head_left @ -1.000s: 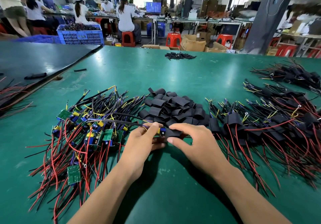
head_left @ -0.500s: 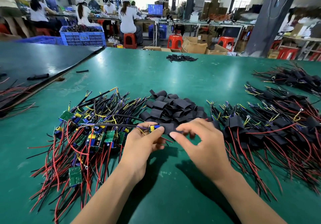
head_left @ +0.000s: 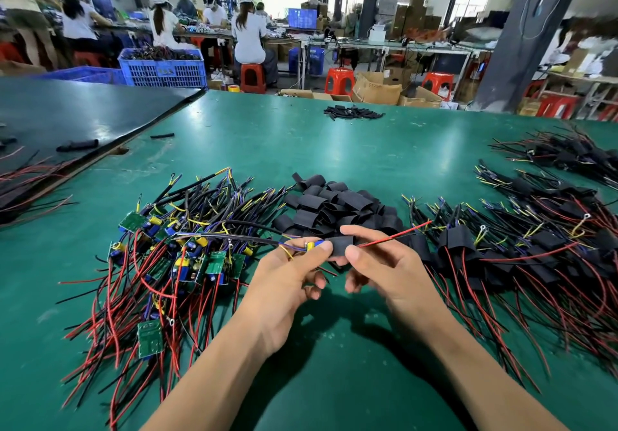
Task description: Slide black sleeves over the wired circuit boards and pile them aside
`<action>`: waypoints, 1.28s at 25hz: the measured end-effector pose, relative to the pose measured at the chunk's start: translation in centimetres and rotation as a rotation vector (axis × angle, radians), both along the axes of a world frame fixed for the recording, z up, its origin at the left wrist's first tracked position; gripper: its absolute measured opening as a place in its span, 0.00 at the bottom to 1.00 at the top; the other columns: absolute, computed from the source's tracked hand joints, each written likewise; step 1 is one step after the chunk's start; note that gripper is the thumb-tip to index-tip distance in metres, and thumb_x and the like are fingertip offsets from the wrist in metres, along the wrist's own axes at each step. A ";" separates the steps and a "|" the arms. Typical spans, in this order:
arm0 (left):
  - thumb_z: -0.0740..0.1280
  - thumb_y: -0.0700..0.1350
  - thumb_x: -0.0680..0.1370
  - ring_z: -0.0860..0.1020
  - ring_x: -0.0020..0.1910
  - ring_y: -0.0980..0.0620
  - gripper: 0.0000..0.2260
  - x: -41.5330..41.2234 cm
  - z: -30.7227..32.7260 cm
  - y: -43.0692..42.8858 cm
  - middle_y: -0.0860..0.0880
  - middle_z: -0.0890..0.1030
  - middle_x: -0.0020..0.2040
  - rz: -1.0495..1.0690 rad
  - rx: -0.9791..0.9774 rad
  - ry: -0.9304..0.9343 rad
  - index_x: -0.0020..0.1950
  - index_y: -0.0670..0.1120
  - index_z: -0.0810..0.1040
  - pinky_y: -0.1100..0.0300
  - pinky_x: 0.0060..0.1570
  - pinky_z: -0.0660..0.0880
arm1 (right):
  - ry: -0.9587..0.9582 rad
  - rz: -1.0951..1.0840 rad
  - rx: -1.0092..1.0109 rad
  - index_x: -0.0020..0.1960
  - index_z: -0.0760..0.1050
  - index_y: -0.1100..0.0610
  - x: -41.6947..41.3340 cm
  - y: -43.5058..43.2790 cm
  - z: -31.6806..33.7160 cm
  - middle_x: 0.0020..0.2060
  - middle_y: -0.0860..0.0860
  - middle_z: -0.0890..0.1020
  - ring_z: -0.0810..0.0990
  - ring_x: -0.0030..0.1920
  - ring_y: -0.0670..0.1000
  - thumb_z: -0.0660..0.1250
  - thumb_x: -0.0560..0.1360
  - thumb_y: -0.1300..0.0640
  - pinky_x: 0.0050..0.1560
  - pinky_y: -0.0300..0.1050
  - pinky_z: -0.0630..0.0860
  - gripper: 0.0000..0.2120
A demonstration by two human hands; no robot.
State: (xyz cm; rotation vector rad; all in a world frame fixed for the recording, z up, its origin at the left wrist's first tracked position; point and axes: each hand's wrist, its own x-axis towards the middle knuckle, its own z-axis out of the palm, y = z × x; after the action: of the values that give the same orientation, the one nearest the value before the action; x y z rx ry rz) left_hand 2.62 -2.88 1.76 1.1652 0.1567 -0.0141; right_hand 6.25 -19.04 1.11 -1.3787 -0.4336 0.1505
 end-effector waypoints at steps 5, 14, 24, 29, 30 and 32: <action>0.68 0.47 0.79 0.75 0.31 0.52 0.09 -0.1 0.4 0.1 0.42 0.84 0.48 -0.044 0.018 -0.024 0.54 0.42 0.80 0.62 0.31 0.70 | 0.045 -0.036 0.032 0.55 0.83 0.54 0.1 -0.1 0.2 0.41 0.59 0.85 0.81 0.33 0.54 0.75 0.72 0.55 0.38 0.43 0.78 0.12; 0.69 0.41 0.74 0.80 0.33 0.51 0.13 0.0 0.6 0.9 0.42 0.82 0.41 0.026 -0.097 -0.044 0.59 0.40 0.80 0.61 0.36 0.79 | 0.114 -0.046 0.128 0.51 0.85 0.57 0.6 -0.6 0.3 0.41 0.60 0.85 0.84 0.35 0.54 0.73 0.71 0.56 0.39 0.42 0.80 0.10; 0.72 0.39 0.69 0.86 0.46 0.46 0.08 -0.2 1.2 1.2 0.36 0.85 0.50 -0.094 -0.236 -0.003 0.47 0.41 0.87 0.60 0.43 0.81 | 0.205 0.022 0.228 0.46 0.84 0.60 0.9 -0.6 0.6 0.41 0.59 0.86 0.84 0.35 0.52 0.68 0.72 0.55 0.38 0.42 0.80 0.09; 0.72 0.43 0.69 0.86 0.39 0.48 0.10 -0.3 1.4 1.3 0.40 0.85 0.45 -0.081 -0.177 0.009 0.48 0.41 0.83 0.60 0.38 0.81 | 0.180 0.027 0.180 0.46 0.86 0.57 0.7 -0.6 0.7 0.43 0.57 0.86 0.84 0.37 0.51 0.69 0.72 0.53 0.41 0.42 0.80 0.10; 0.72 0.44 0.70 0.85 0.38 0.48 0.10 -0.3 1.4 1.2 0.40 0.85 0.45 -0.084 -0.173 0.012 0.48 0.41 0.82 0.60 0.37 0.81 | 0.171 0.022 0.171 0.46 0.86 0.57 0.7 -0.6 0.7 0.44 0.57 0.86 0.85 0.38 0.51 0.70 0.72 0.52 0.42 0.42 0.80 0.10; 0.72 0.45 0.70 0.85 0.38 0.47 0.10 -0.3 1.4 1.2 0.40 0.85 0.44 -0.094 -0.166 0.009 0.47 0.41 0.82 0.59 0.37 0.81 | 0.150 0.014 0.145 0.48 0.86 0.58 0.8 -0.5 0.6 0.46 0.58 0.86 0.85 0.41 0.53 0.74 0.72 0.50 0.44 0.42 0.80 0.12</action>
State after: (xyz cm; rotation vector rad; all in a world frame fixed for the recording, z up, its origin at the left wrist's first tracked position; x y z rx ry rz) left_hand 2.30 -1.70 3.17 1.0062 0.1070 -0.1133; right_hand 7.04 -19.56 1.72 -1.2127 -0.3231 0.2282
